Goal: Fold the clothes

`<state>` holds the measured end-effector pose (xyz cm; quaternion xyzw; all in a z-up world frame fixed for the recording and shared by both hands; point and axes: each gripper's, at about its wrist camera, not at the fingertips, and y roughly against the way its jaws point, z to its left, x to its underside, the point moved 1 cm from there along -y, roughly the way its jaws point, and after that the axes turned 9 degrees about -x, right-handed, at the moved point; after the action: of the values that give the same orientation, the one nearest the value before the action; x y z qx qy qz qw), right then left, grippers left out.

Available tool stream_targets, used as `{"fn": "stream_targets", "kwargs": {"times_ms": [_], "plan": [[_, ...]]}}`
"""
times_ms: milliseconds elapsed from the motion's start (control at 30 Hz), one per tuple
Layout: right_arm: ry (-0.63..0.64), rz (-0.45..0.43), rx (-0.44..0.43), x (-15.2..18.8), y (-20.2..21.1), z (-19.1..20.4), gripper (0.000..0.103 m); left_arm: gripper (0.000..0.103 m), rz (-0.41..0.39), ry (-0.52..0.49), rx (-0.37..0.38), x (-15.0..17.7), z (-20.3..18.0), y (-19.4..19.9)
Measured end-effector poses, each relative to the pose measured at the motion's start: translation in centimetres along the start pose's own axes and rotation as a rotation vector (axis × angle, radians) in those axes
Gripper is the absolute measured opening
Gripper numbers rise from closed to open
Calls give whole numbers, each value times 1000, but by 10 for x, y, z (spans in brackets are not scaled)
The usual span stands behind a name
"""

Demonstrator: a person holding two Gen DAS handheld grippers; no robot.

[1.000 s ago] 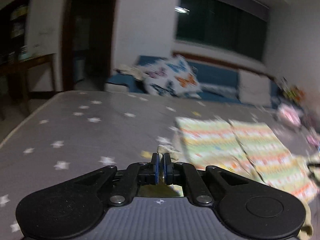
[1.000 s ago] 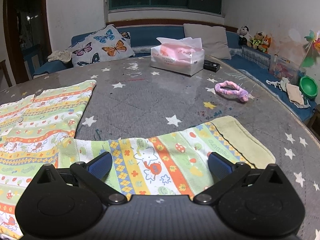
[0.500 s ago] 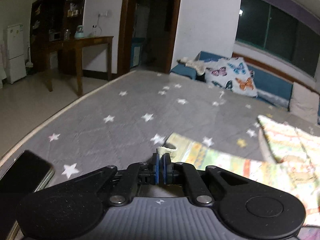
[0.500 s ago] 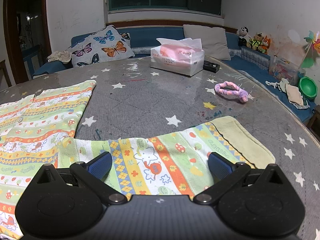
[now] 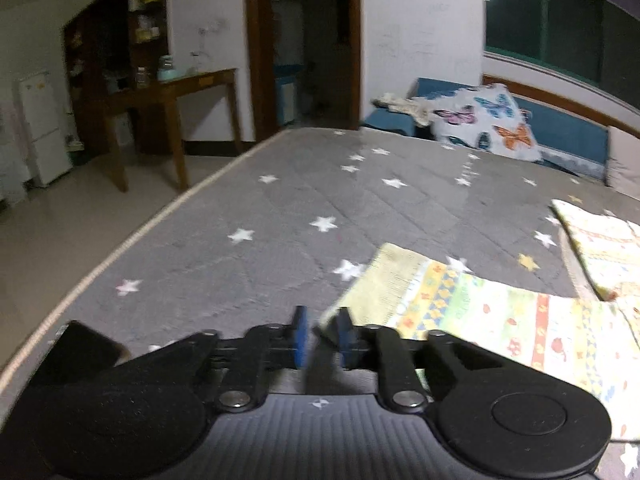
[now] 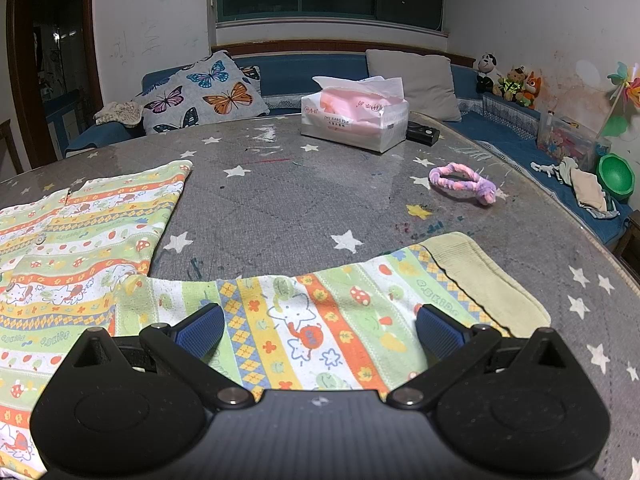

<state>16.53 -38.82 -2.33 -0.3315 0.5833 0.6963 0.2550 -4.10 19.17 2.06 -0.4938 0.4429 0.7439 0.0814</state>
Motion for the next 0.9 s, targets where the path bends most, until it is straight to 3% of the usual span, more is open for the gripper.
{"fn": "stream_targets", "kwargs": {"times_ms": [67, 200, 467, 667, 800, 900], "plan": [[0, 0, 0, 0, 0, 0, 103, 42, -14, 18, 1, -2, 1, 8], [0, 0, 0, 0, 0, 0, 103, 50, -13, -10, 106, -2, -19, 24], [2, 2, 0, -1, 0, 1, 103, 52, 9, -178, 321, 9, -107, 53], [13, 9, 22, -3, 6, 5, 103, 52, -54, -315, 460, 14, -171, 87], [70, -12, -45, -7, 27, 24, 103, 50, -93, -398, 528, 17, -207, 102], [163, -5, -119, -6, 44, 49, 103, 47, -79, -449, 562, 26, -228, 98]]}}
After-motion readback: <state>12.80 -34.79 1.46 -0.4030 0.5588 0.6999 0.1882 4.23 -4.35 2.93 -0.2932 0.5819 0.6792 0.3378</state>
